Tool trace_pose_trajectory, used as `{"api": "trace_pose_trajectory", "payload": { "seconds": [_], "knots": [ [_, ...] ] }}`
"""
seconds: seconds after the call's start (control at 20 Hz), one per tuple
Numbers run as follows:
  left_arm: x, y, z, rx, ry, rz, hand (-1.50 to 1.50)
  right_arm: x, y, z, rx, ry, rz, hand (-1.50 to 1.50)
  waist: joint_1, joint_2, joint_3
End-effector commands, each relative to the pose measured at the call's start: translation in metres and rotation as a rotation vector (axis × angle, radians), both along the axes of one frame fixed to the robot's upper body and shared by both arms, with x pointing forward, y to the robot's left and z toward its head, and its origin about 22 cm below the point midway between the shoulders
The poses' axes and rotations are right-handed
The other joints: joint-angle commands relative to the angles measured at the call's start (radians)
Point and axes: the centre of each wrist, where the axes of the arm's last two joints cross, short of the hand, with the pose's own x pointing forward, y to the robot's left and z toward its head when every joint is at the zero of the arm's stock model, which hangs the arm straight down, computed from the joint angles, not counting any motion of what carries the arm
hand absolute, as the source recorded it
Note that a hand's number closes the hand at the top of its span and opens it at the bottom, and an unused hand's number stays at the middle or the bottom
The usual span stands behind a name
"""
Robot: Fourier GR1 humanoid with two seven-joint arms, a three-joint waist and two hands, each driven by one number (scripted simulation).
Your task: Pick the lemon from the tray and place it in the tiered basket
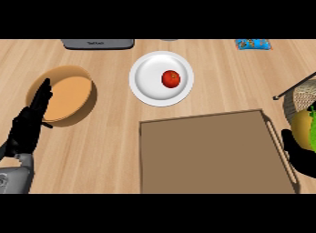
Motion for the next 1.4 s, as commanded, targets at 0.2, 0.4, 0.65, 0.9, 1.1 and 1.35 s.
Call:
{"api": "trace_pose_trajectory", "payload": {
  "seconds": [0.2,0.4,0.65,0.9,1.1,1.35],
  "knots": [
    [0.012,0.013,0.008,0.011,-0.001,0.0,0.0,0.02,-0.056,0.041,0.06,0.004,0.111,1.5,0.005,0.002,0.0],
    [-0.002,-0.005,0.002,0.005,-0.025,-0.025,0.0,0.06,-0.066,0.033,-0.116,0.018,0.013,1.5,0.025,0.005,0.0],
    [0.01,-0.006,0.004,0.01,-0.01,-0.019,0.0,0.062,-0.104,0.036,-0.327,0.03,-0.126,1.5,0.014,0.007,0.001],
    [-0.003,0.013,0.009,0.018,-0.01,-0.001,0.0,0.075,-0.152,0.025,-0.348,0.02,-0.154,1.5,0.013,0.003,0.001],
    [0.012,-0.007,0.012,0.014,0.015,-0.008,0.0,0.095,-0.179,0.023,-0.33,0.057,-0.086,1.5,0.014,0.005,0.001],
    [0.007,0.001,-0.009,0.004,-0.011,0.002,0.0,0.105,-0.183,-0.003,-0.267,0.129,-0.022,1.5,0.014,0.005,0.0]
  ]
}}
